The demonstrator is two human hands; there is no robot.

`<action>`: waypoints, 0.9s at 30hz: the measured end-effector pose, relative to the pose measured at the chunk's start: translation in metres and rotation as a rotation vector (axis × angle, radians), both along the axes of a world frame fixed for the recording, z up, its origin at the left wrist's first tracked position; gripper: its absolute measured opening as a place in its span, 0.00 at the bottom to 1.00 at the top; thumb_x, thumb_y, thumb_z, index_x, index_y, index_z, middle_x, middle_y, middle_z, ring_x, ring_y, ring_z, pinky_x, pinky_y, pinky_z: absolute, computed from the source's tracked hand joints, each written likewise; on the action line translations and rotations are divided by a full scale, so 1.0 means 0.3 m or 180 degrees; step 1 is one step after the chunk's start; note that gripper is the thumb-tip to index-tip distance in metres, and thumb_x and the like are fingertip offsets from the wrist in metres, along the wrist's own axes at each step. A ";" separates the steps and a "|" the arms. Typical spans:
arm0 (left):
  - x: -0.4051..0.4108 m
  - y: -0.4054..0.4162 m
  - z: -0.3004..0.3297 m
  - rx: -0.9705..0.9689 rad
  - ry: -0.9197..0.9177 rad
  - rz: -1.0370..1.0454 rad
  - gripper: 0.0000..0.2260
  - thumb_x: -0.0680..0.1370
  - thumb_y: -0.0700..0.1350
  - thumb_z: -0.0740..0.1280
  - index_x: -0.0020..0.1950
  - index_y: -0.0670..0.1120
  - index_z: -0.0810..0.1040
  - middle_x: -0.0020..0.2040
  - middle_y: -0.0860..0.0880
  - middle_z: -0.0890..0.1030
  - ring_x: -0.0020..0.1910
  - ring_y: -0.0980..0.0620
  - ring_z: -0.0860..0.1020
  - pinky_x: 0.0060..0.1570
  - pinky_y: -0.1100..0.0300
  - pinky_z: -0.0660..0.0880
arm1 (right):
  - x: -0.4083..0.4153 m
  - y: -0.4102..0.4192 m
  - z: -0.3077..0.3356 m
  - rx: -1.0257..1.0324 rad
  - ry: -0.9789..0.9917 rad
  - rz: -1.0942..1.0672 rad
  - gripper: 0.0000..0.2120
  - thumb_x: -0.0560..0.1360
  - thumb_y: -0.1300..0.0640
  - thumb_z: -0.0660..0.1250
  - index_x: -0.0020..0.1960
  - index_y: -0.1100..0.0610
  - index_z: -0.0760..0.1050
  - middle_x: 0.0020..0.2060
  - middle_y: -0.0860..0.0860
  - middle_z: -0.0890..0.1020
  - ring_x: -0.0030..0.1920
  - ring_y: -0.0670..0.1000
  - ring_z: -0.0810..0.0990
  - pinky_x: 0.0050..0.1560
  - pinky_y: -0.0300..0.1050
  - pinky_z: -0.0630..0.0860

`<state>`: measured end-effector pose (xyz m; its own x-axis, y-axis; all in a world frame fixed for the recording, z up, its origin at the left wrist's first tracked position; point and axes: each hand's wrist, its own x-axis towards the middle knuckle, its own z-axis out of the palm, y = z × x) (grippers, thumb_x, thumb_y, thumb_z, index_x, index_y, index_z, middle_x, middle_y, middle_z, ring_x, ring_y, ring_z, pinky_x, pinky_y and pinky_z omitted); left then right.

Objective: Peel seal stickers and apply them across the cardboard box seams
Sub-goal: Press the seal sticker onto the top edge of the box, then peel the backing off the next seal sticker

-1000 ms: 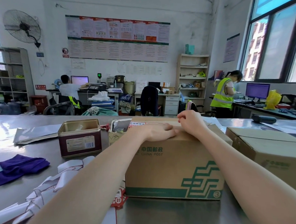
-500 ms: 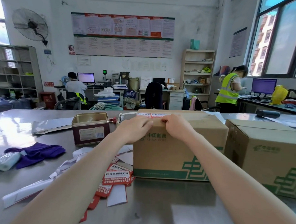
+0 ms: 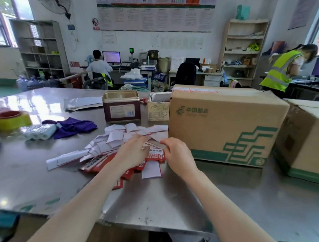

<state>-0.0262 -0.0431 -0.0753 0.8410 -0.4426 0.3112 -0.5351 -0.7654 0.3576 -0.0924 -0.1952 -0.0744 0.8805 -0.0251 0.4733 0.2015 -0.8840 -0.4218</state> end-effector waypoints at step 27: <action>-0.090 0.017 -0.087 -0.1267 -0.0111 -0.0162 0.19 0.81 0.40 0.58 0.71 0.49 0.68 0.69 0.49 0.71 0.64 0.54 0.71 0.55 0.67 0.73 | 0.017 -0.036 -0.086 0.3852 0.0537 -0.0130 0.12 0.72 0.60 0.70 0.54 0.56 0.74 0.44 0.52 0.83 0.42 0.46 0.81 0.40 0.37 0.75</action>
